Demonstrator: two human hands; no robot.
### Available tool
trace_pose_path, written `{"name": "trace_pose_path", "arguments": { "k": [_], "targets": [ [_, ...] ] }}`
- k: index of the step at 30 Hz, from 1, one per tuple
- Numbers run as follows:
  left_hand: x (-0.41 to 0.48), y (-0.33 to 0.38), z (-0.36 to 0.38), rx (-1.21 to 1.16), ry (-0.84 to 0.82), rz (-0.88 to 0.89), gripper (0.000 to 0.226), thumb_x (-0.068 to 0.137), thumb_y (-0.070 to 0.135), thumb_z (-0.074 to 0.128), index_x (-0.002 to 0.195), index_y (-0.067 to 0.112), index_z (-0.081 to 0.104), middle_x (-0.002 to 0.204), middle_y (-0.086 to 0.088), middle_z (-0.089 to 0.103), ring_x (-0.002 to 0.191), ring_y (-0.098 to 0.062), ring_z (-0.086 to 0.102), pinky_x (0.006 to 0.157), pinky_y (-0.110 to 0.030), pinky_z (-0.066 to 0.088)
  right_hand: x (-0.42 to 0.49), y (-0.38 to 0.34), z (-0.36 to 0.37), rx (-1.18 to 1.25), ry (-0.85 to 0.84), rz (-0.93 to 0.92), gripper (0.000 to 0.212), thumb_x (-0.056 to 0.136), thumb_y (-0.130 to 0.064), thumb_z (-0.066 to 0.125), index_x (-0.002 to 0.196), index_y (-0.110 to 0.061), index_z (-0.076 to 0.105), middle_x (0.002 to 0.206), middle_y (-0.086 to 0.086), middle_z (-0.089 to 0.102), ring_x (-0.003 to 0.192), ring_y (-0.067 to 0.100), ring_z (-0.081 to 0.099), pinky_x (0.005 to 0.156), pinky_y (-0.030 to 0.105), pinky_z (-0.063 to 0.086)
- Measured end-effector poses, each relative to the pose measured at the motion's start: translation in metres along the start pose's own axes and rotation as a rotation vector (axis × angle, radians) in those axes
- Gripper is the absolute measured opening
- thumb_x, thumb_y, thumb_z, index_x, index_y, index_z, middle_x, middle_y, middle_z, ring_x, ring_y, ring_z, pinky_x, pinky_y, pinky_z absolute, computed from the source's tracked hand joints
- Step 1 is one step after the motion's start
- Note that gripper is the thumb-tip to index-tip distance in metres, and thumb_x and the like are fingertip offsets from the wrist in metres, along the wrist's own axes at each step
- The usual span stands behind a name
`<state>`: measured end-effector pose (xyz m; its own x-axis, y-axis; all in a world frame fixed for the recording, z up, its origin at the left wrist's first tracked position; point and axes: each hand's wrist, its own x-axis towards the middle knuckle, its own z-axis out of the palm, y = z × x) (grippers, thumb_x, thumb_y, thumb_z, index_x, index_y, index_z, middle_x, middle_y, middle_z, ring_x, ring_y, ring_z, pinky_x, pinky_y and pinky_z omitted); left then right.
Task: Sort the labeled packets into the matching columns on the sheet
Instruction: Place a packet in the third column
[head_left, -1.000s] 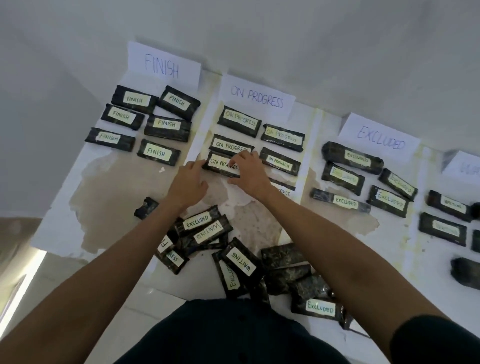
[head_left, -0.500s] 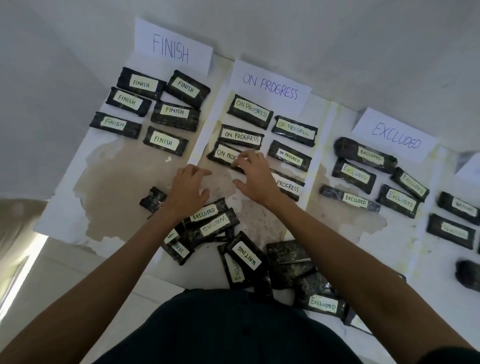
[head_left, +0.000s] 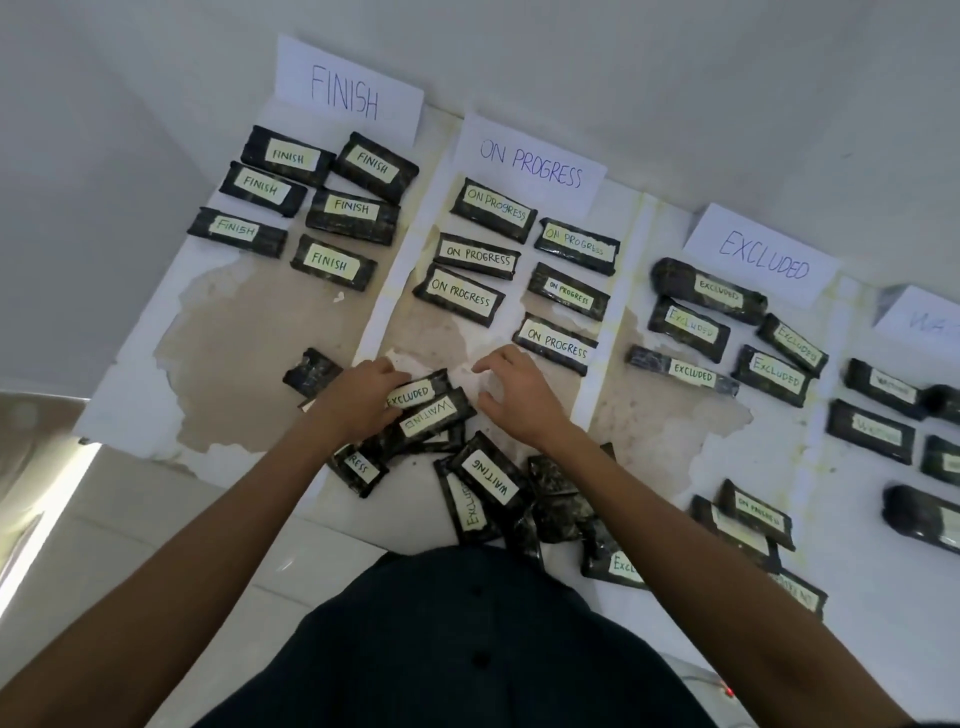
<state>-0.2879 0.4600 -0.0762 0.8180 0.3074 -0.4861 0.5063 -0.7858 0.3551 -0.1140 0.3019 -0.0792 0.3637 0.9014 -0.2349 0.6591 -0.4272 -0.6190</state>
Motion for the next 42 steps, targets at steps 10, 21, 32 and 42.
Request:
{"name": "trace_pose_path", "arguments": {
  "k": [10,21,32,42],
  "targets": [
    [0.004,0.019,0.002,0.306,-0.044,-0.034,0.057,0.086,0.024,0.055,0.136,0.005,0.037,0.125,-0.015,0.048,0.112,-0.033,0.048,0.086,-0.042,0.045,-0.046,0.024,-0.008,0.008,0.048,0.077,0.03,0.083,-0.012,0.06,0.113,-0.011,0.06,0.115,0.007,0.053,0.109,0.024,0.05,0.096,0.033,0.042],
    [0.02,0.104,-0.01,0.045,0.226,0.067,0.057,0.079,0.018,0.059,0.132,0.004,0.045,0.117,-0.016,0.055,0.104,-0.032,0.052,0.078,-0.042,0.049,-0.099,0.061,-0.056,0.026,0.213,0.153,0.027,0.084,-0.01,0.06,0.111,-0.009,0.061,0.11,0.008,0.054,0.098,0.024,0.053,0.087,0.032,0.043],
    [0.09,0.229,0.023,0.011,0.14,0.304,0.048,0.081,0.014,0.06,0.127,0.004,0.048,0.12,-0.013,0.045,0.107,-0.028,0.049,0.082,-0.037,0.051,-0.156,0.13,-0.095,0.006,0.231,0.326,0.03,0.083,-0.01,0.062,0.113,-0.008,0.06,0.114,0.01,0.056,0.102,0.027,0.055,0.09,0.031,0.042],
    [0.138,0.282,0.06,0.26,0.147,0.372,0.045,0.08,0.011,0.06,0.123,0.005,0.05,0.12,-0.015,0.051,0.109,-0.032,0.047,0.092,-0.042,0.043,-0.204,0.2,-0.125,0.038,0.273,0.408,0.032,0.084,0.008,0.046,0.106,-0.007,0.064,0.11,0.011,0.062,0.103,0.026,0.055,0.09,0.027,0.041]
  ]
}}
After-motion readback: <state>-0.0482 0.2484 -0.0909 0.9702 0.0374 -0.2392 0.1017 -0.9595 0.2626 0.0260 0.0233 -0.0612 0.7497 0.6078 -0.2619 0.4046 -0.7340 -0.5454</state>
